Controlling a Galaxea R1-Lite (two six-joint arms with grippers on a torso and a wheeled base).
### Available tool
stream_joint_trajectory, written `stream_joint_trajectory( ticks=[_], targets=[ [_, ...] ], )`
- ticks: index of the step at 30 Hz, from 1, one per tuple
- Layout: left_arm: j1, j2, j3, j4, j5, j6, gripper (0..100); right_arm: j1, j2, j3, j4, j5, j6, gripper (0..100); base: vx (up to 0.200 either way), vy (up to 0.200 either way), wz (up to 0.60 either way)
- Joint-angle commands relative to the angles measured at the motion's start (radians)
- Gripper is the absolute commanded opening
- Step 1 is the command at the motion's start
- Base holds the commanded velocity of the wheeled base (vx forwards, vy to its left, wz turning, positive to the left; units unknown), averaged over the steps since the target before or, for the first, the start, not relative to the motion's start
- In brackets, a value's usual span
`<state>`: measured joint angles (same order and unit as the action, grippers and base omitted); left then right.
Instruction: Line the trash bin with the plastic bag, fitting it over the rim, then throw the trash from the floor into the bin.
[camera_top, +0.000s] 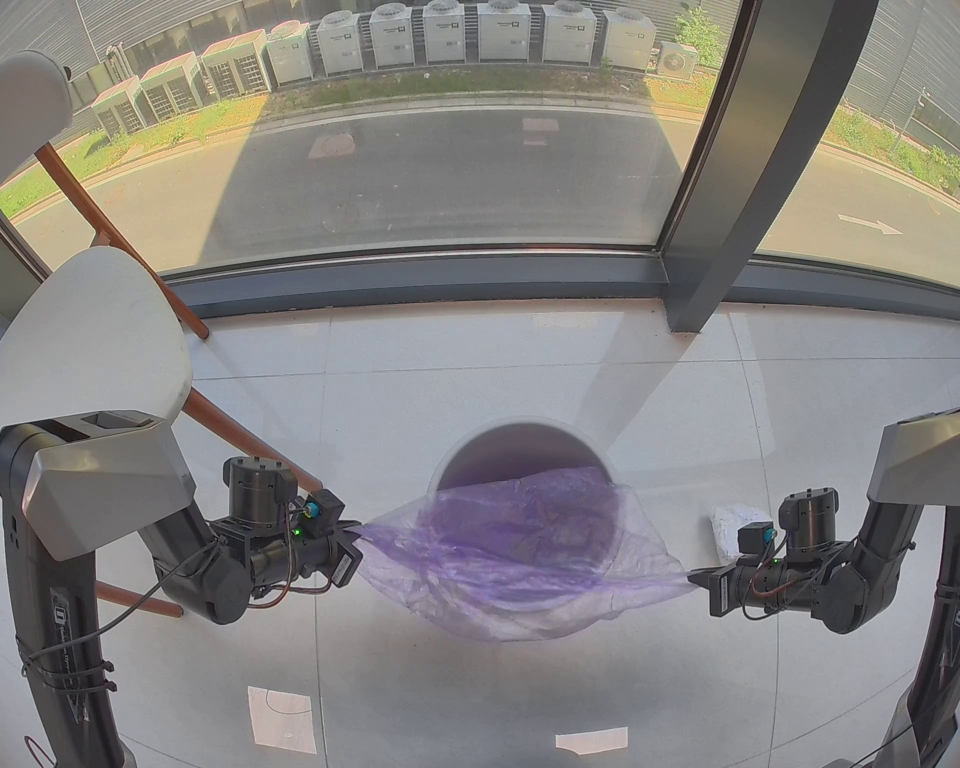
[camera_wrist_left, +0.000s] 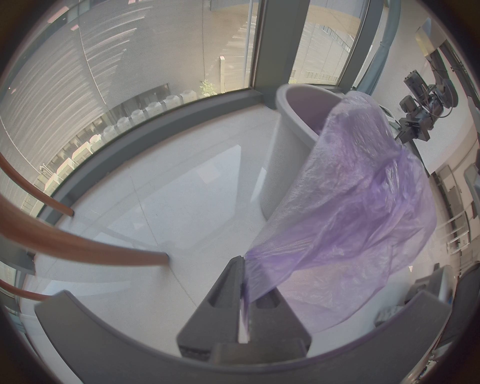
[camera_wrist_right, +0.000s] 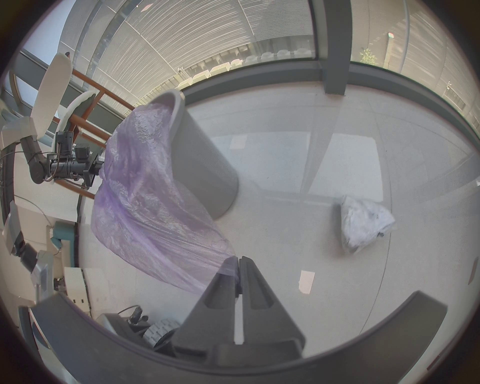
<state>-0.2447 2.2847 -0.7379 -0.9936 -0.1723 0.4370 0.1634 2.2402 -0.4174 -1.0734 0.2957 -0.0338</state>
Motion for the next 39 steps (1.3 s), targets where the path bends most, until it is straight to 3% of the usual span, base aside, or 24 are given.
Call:
stream_joint_trajectory(
  ticks=[1, 14, 18, 25, 35, 39],
  targets=[
    [0.004, 0.038, -0.077, -0.003, 0.010, 0.000, 0, -0.030, 0.012, -0.064, 0.000, -0.003, 0.000, 0, 0.000, 0.000, 0.00],
    [0.008, 0.038, -0.117, 0.006, 0.010, -0.004, 0, -0.067, -0.013, -0.139, 0.003, 0.016, 0.005, 0, 0.000, 0.000, 0.00],
    [-0.022, -0.021, -0.035, 0.006, -0.006, -0.006, 0, -0.036, -0.080, -0.081, 0.013, 0.083, 0.005, 0, 0.000, 0.000, 0.00],
    [-0.039, -0.090, 0.117, 0.001, -0.056, 0.011, 0, 0.013, -0.123, 0.042, 0.012, 0.120, 0.005, 0, 0.000, 0.000, 0.00],
    [-0.033, -0.114, 0.281, -0.007, -0.087, 0.106, 0, 0.064, -0.111, 0.144, 0.003, 0.128, -0.011, 0, 0.000, 0.000, 0.00],
    [-0.024, -0.108, 0.304, -0.005, -0.124, 0.166, 0, 0.067, -0.083, 0.170, 0.003, 0.128, -0.070, 0, 0.000, 0.000, 0.00]
  ],
)
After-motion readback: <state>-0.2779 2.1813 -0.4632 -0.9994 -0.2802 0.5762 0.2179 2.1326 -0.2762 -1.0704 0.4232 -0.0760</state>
